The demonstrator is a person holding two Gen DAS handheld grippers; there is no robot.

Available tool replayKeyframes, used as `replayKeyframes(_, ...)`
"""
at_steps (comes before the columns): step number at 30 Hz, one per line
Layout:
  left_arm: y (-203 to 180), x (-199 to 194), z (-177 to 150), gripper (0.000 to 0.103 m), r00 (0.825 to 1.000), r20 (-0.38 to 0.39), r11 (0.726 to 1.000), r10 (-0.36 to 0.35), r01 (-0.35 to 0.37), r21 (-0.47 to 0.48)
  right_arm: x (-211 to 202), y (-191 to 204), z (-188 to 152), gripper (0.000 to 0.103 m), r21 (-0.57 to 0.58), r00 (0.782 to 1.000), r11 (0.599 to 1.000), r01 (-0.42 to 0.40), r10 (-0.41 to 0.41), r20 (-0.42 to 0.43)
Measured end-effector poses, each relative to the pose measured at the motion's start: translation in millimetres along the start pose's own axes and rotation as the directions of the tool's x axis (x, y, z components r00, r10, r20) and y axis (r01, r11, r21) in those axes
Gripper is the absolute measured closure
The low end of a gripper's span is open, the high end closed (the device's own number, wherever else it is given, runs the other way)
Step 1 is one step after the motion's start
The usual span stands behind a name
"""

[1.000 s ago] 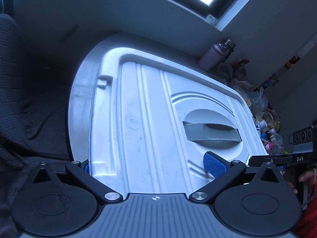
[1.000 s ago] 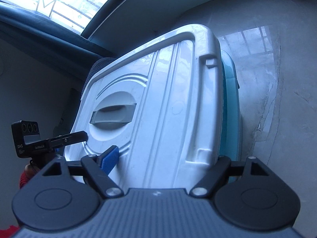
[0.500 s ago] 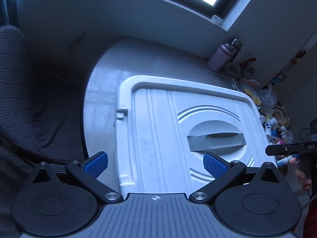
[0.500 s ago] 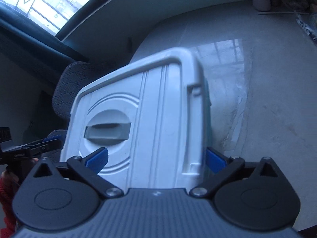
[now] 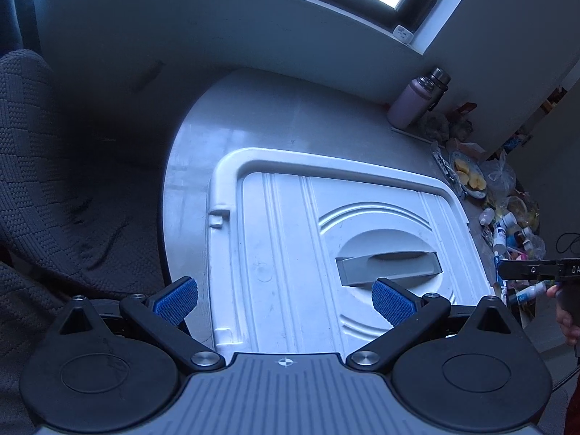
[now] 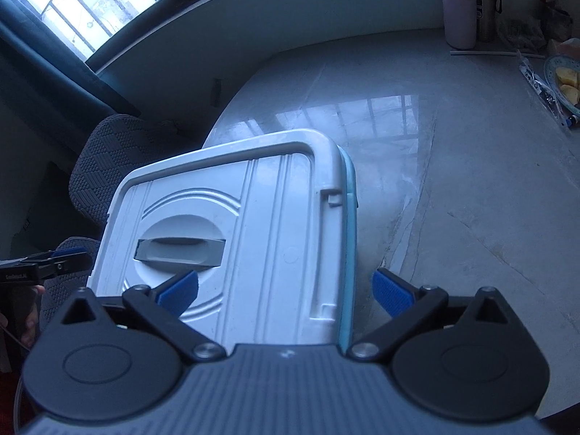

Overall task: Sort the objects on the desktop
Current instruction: 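Lower the lid flat onto the teal bin rim with both tools, then open both tools to release the lid on the bin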

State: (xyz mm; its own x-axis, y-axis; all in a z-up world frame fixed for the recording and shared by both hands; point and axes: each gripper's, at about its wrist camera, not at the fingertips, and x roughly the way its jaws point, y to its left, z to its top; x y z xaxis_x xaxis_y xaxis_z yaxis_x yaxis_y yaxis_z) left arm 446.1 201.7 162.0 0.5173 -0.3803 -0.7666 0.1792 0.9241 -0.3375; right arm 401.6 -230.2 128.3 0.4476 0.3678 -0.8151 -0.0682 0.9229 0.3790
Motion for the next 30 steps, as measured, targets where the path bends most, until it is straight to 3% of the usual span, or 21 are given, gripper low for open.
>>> replayKeyframes(15, -11.2, -11.9, 12.8, 0.0, 0.989, -0.046, 0.99, 0.141, -0.14, 0.021, 2.3, 26.2, 4.9, 0.003, -0.113, 0.989, 0.984, 0.139, -0.142, -0.027)
replayKeyframes(23, -2.5, -12.9, 19.8, 0.0, 0.979, -0.093, 0.982, 0.181, -0.185, -0.029, 8.7, 31.9, 11.3, 0.018, -0.134, 0.975, 0.97, 0.202, -0.212, -0.067)
replayKeyframes(25, 1.3, -11.5, 20.0, 0.001, 0.979, -0.106, 0.982, 0.176, -0.182, -0.049, 11.1, 32.1, 12.7, 0.025, -0.129, 0.974, 0.972, 0.197, -0.209, -0.09)
replayKeyframes(30, 4.5, -6.9, 21.5, 0.001, 0.977, -0.118, 0.98, 0.178, -0.187, -0.071, 16.8, 34.3, 12.2, 0.032, -0.126, 0.968, 0.971, 0.202, -0.217, -0.124)
